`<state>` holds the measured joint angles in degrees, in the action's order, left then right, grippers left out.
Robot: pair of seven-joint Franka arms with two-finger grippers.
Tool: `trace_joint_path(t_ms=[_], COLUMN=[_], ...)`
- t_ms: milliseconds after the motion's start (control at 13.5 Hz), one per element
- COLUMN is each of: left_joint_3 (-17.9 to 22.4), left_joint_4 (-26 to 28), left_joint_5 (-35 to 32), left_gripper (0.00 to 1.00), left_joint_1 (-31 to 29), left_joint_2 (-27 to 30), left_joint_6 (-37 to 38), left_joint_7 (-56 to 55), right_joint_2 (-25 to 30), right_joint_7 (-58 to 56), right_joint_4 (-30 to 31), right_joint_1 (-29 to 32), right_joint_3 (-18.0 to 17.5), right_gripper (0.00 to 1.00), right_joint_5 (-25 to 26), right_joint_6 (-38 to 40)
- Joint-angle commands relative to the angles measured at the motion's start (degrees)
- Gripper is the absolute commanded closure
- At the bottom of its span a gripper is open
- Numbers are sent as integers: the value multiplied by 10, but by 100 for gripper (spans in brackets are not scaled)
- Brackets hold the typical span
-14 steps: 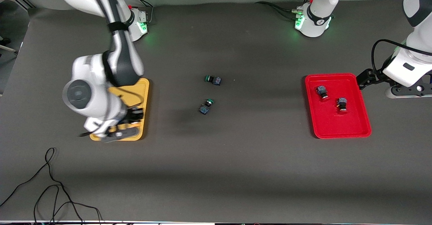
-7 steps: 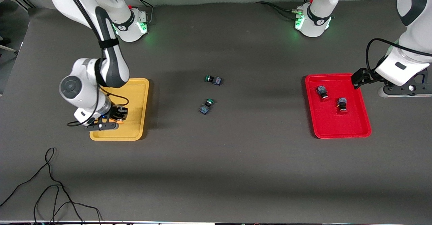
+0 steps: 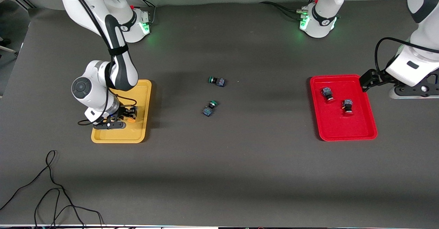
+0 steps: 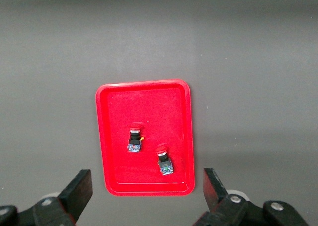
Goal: Place red and yellow buttons in trays
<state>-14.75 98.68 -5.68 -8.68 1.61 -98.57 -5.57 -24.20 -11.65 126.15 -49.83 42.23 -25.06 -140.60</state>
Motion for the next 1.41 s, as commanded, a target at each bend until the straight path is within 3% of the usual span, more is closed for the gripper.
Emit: trace_joint_path(t_ms=[0,148,444,593,963,1333], left_joint_3=[0,2,2,3,6,13], left_joint_4=[-20,-35,-56,-56,-57,-65], left_joint_5=[6,6,5,5,4,2], left_gripper=[1,1,1,1,1,1], left_joint_1=[-9,-10,-11,-15,-16,-16], left_joint_2=[-6,-5,-6,-6,-8,-8], left_joint_6=[22,26,61,64,65,76], left_joint_7=[1,1,7,10,21,38], right_joint_2=[13,18,26,45,119,199], right_joint_7=[-7,-1,64,83,105,107], right_joint_4=[-60,-111,-242,-270,-301,-294], right_joint_1=[-4,-6,-5,-8,6,242], right_joint_3=[14,40,62,72,58,-154], right_gripper=[0,0,0,0,0,0], right_joint_5=[-14,-10,62,69,152,211], right_joint_6=[84,157,326,363,403,412])
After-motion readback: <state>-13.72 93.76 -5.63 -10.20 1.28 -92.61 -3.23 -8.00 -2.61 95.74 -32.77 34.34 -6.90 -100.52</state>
